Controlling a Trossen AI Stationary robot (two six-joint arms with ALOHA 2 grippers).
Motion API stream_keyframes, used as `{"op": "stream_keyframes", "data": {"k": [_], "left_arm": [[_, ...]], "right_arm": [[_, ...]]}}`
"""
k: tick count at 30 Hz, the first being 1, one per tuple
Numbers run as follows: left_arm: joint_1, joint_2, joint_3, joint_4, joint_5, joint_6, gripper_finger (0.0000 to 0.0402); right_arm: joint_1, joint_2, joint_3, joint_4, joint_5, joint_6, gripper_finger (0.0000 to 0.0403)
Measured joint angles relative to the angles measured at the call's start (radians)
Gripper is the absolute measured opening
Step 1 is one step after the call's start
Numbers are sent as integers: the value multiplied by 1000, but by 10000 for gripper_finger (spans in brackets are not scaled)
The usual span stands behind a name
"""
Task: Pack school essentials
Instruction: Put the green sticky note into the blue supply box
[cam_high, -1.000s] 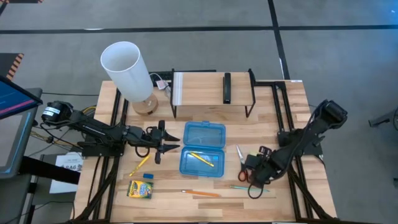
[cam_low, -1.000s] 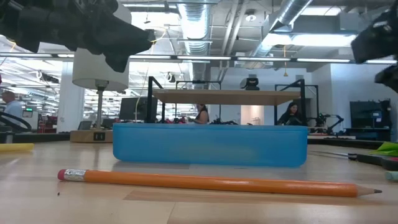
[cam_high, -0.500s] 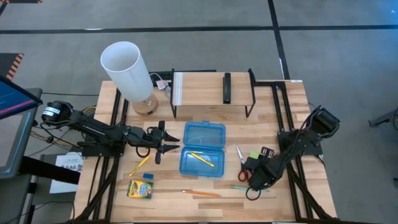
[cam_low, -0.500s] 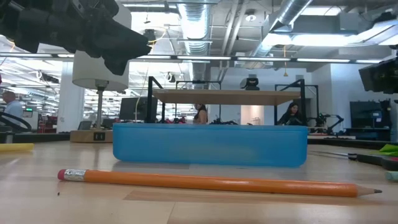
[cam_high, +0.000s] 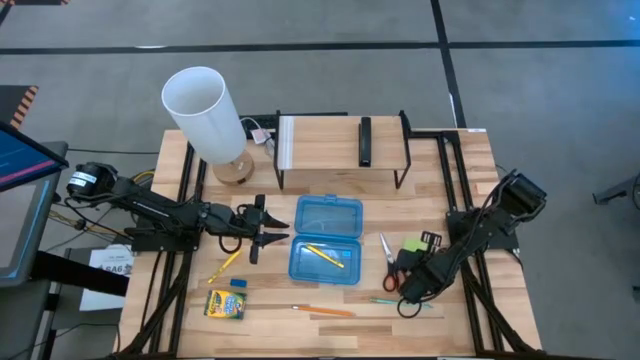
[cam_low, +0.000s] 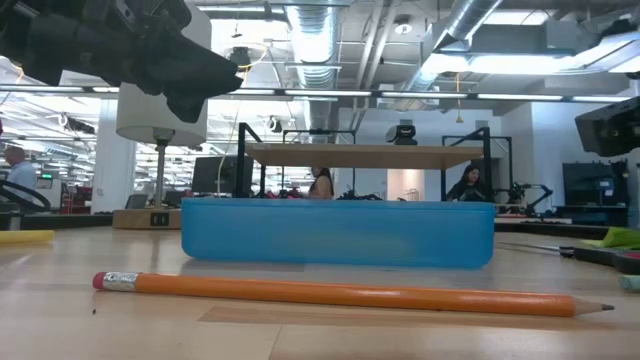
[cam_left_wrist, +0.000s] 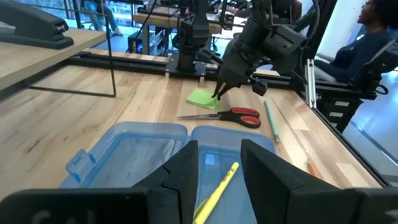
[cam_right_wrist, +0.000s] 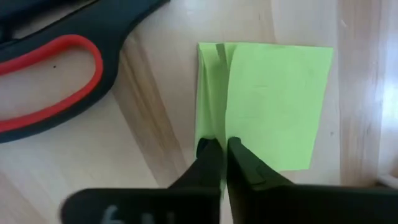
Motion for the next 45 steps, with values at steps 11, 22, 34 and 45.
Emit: {"op": "stream_keyframes", "data": {"k": [11, 22, 34, 45], "left_arm": [[0, 0, 0, 0, 0, -4, 108], [0, 0, 0, -2, 0, -4, 108], [0, 0, 0, -2, 0, -3, 108], [0, 0, 0, -2, 0, -3, 108]], "right_arm": [[-1, 0, 64, -85, -8, 0, 5], [-2, 0, 206, -191, 80, -48, 3], [-18, -1, 394, -276, 240, -110, 1], [-145, -1, 431, 175, 284, -500, 1]]}}
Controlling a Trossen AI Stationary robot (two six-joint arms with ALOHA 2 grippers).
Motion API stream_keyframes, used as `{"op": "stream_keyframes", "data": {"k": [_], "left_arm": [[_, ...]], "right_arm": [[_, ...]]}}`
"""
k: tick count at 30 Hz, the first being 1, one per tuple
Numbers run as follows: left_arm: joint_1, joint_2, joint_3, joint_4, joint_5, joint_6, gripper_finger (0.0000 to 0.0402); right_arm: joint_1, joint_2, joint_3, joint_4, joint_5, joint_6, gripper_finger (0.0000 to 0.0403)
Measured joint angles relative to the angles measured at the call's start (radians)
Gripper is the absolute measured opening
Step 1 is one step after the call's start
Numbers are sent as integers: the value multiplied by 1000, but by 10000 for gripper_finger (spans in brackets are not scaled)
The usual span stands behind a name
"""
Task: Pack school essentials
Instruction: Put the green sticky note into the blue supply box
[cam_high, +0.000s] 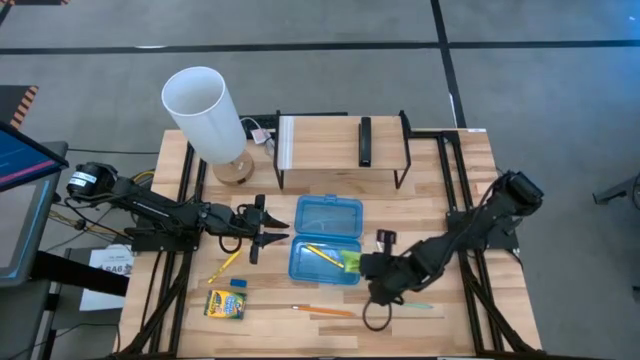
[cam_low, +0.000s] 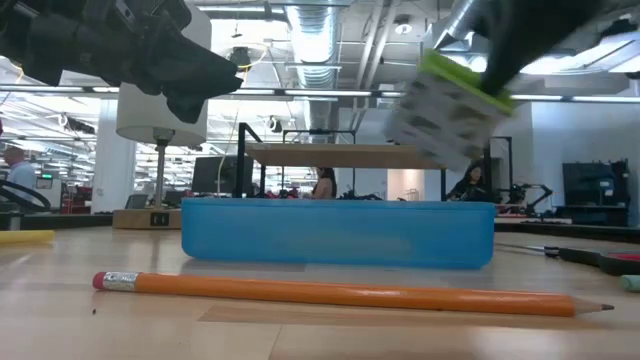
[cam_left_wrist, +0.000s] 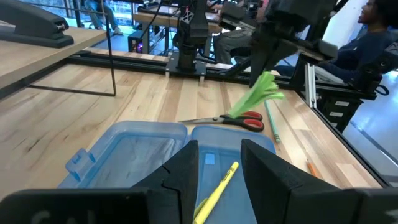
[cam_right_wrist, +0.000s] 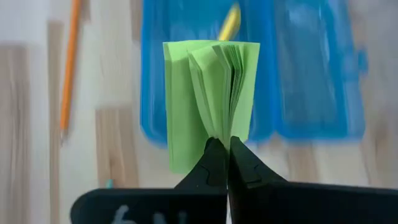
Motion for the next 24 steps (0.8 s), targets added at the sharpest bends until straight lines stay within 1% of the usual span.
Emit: {"op": "stream_keyframes", "data": {"k": [5, 8, 12, 14, 17, 21, 24], "left_arm": [[0, 0, 0, -1, 0, 0, 108], [0, 0, 0, 0, 0, 0, 108], [0, 0, 0, 3, 0, 0, 108], [0, 0, 0, 2, 0, 0, 108], [0, 0, -1, 7, 0, 0, 108], [0, 0, -1, 1, 0, -4, 108], [0, 0, -1, 0, 0, -5, 108]], "right_arm": [[-49, 0, 0, 113, -22, -111, 1], [-68, 2, 0, 136, -35, -129, 3], [-86, 52, -1, 150, -63, -154, 3], [-95, 89, 0, 177, -82, -163, 3], [-99, 155, 0, 173, -90, -172, 6], [-112, 188, 0, 173, -116, -193, 25], [-119, 196, 0, 169, -135, -196, 55]]}}
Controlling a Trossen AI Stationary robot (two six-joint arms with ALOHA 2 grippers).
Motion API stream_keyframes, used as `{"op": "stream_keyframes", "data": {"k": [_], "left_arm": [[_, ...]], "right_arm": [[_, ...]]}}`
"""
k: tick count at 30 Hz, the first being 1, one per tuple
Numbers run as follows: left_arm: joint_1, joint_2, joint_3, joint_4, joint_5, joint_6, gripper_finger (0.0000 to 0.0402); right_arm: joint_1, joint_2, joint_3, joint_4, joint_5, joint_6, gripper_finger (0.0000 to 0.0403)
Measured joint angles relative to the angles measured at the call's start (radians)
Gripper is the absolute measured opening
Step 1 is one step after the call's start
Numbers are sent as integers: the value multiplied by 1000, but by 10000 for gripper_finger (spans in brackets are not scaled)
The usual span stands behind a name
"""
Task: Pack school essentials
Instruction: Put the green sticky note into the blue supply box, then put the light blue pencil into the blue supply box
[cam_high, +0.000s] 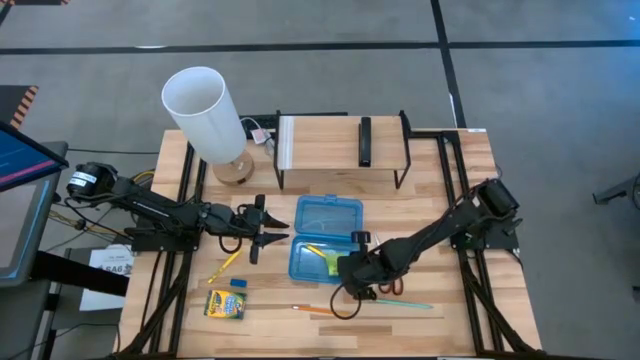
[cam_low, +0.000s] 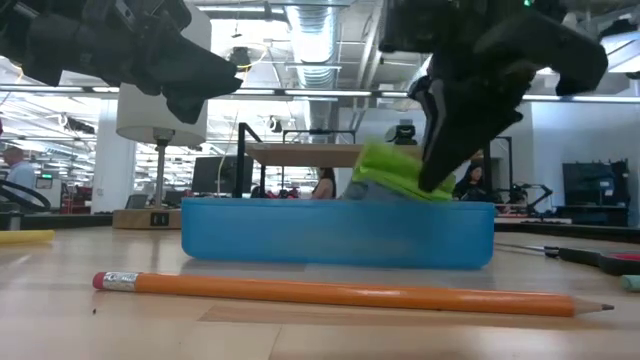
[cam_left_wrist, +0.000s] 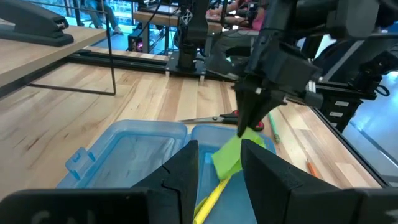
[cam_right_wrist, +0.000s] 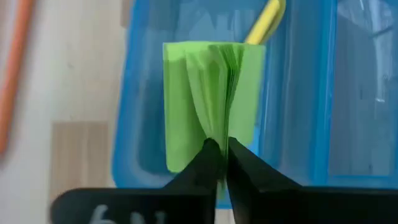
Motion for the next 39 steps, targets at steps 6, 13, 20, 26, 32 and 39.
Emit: {"op": "stream_keyframes", "data": {"k": [6, 13, 20, 26, 32, 39], "left_arm": [[0, 0, 0, 1, 0, -2, 108], [0, 0, 0, -6, 6, -3, 108], [0, 0, 1, -28, 19, -6, 108], [0, 0, 1, -23, 24, -6, 108], [0, 0, 1, -22, 24, -7, 108], [0, 0, 1, -15, 23, -6, 108]], "right_arm": [[0, -30, 1, 8, -5, -2, 133], [4, -90, 0, -94, -24, 78, 213], [75, -229, -56, -176, -18, 223, 224], [160, -330, -194, -160, -27, 430, 214], [292, -295, -273, -2, -58, 457, 208], [359, -165, -266, 6, -120, 535, 189]]}}
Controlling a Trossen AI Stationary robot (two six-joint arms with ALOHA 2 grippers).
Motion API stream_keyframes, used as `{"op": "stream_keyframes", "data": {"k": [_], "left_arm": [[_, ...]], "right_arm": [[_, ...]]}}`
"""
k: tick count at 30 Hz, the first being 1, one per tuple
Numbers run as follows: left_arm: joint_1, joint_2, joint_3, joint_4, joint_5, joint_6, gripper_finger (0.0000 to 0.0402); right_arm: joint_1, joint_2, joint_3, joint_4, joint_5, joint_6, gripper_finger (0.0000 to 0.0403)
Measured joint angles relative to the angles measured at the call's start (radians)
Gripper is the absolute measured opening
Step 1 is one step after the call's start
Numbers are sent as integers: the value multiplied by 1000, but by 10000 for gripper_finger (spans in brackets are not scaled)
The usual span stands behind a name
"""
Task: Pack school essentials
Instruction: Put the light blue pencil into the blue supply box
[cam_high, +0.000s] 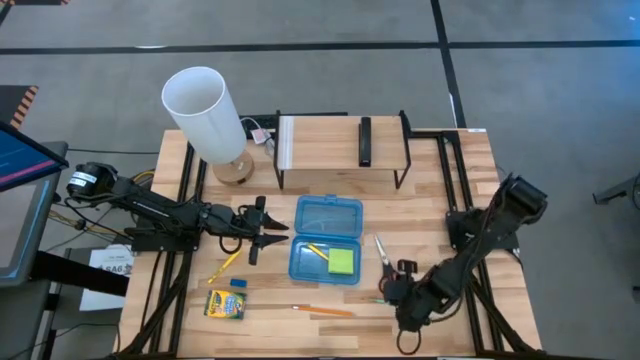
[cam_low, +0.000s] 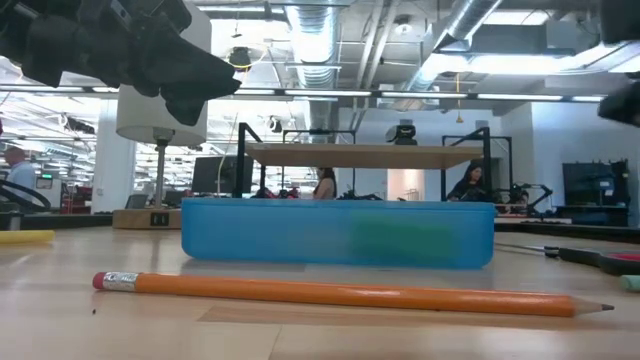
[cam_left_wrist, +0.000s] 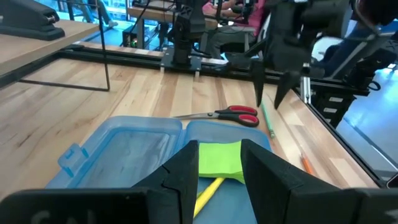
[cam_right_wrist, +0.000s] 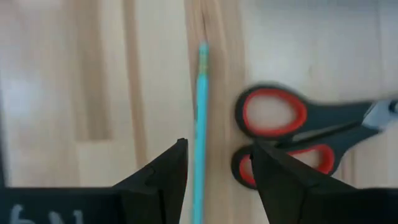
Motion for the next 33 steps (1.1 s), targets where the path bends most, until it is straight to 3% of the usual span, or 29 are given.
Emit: {"op": "stream_keyframes", "data": {"k": [11, 25, 33], "left_arm": [[0, 0, 0, -5, 0, 0, 108], [0, 0, 0, -5, 0, -4, 108], [0, 0, 0, -5, 0, -4, 108]], "right_arm": [[-16, 109, 8, -6, -55, 24, 152], [-19, -22, 1, -37, -40, 46, 139], [-18, 9, 1, 29, -37, 40, 143]]}}
